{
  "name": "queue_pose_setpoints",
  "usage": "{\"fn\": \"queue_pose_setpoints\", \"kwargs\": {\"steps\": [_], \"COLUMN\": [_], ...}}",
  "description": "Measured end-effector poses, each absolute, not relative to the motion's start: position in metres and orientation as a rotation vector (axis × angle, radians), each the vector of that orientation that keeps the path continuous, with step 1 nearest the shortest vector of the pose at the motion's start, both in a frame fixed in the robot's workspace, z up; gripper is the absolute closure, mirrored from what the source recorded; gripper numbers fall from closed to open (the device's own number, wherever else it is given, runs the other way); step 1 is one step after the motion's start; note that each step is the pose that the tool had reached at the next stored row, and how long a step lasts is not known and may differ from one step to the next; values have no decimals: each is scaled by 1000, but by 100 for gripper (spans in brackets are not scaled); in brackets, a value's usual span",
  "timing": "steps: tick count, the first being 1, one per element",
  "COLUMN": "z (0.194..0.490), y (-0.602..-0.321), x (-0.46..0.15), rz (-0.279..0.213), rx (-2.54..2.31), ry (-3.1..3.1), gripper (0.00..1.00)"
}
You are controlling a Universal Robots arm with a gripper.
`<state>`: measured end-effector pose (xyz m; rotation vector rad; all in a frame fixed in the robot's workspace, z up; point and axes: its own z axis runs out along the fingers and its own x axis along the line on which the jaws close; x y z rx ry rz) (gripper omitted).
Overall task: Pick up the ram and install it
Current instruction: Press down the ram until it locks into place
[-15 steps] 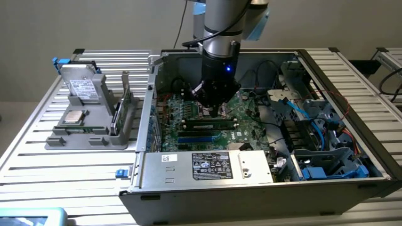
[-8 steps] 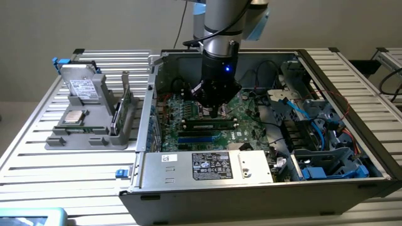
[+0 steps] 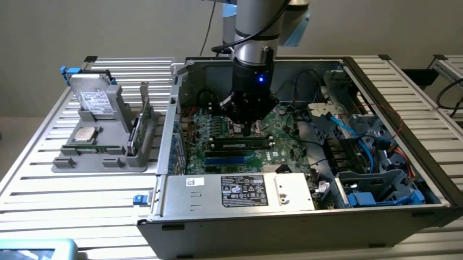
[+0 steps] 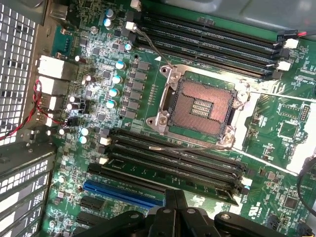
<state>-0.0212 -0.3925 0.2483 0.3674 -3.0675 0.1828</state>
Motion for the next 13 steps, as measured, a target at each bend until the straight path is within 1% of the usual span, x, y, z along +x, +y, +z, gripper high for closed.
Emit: {"fn": "queue_pose_setpoints", "kwargs": {"steps": [7, 13], "z": [248, 248], "y": [-393, -393], "x": [-21, -21], "rz": [200, 200], "rx": [303, 302], "ry": [-3074, -3075], "gripper": [89, 89]}}
